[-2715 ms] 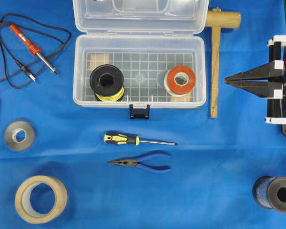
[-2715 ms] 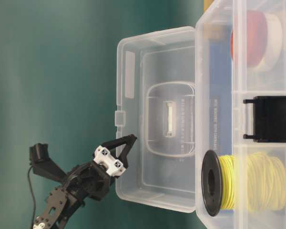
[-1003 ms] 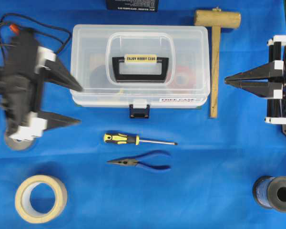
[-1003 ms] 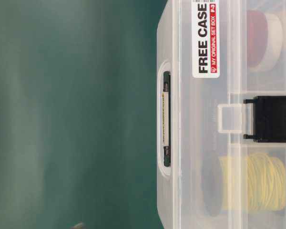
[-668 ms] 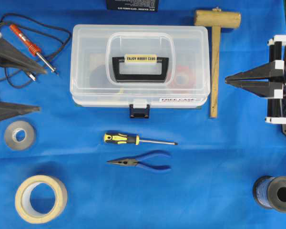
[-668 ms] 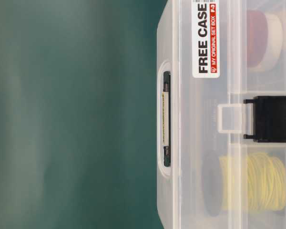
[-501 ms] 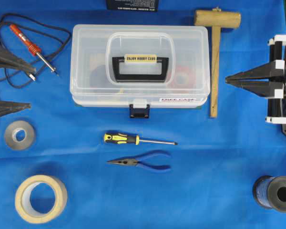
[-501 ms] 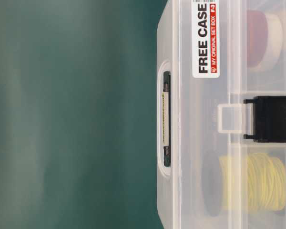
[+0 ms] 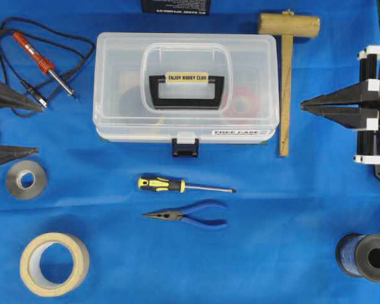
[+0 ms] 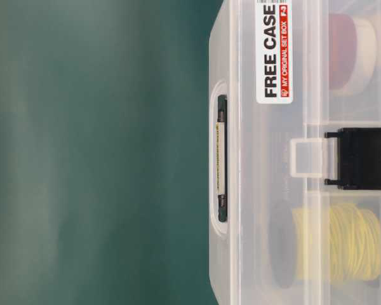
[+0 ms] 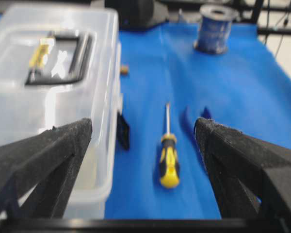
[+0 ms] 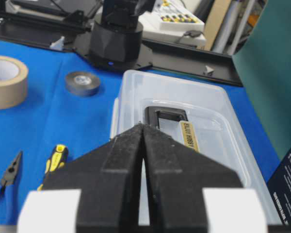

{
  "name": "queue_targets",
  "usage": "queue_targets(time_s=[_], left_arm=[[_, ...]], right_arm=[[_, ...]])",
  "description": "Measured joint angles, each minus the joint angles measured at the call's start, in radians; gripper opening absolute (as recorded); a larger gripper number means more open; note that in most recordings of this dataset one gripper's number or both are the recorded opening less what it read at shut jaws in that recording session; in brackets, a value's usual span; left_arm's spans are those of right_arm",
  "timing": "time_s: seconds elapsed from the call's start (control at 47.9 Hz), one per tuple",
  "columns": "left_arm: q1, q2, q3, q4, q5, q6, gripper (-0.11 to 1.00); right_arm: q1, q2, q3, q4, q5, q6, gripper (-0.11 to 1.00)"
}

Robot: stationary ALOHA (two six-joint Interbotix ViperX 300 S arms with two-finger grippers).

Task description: Close the tool box with the left arm.

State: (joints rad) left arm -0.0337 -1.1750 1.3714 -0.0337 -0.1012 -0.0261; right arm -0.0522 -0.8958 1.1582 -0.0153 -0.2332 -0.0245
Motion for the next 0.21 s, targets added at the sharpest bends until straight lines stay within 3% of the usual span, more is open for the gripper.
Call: queue_targets(time_s=[0.209], left_arm=[[0.000, -0.002, 0.028, -0.003, -0.031, -0.002, 0.92]], right_arm=[[0.000, 0.000, 0.000, 0.000, 0.002, 0.000, 0.00]])
